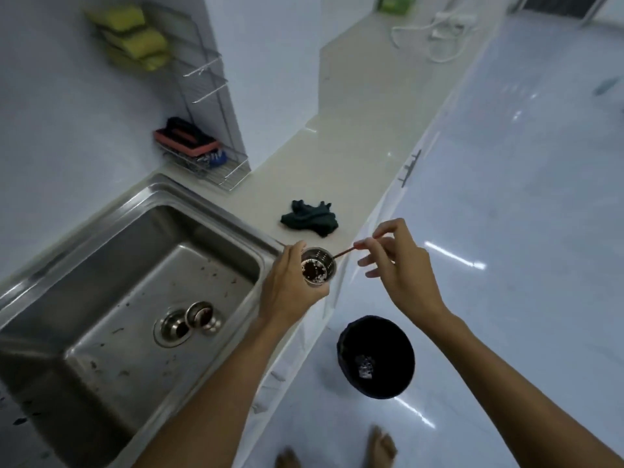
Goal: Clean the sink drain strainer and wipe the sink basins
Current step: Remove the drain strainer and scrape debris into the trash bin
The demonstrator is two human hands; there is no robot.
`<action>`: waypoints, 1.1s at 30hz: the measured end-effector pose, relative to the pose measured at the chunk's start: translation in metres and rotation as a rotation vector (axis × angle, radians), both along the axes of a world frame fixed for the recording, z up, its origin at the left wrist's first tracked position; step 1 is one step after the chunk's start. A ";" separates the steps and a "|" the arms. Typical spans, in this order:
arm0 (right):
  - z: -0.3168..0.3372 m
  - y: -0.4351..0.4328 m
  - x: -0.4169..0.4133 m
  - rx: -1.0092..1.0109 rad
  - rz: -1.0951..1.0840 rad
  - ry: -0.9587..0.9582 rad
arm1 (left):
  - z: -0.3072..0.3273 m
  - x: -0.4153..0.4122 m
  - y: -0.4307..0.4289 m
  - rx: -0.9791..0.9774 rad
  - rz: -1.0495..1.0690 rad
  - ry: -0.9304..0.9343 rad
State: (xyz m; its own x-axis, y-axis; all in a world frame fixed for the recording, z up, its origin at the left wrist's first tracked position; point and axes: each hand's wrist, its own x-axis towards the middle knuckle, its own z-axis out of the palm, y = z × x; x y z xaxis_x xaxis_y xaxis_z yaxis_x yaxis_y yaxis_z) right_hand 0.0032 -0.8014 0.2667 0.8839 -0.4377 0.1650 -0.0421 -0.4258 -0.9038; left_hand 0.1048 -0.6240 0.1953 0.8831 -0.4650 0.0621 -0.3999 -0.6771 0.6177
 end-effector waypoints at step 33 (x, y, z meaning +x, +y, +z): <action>-0.533 -0.094 -0.164 0.074 -0.257 0.370 | -0.473 -0.145 -0.172 0.188 -0.122 0.348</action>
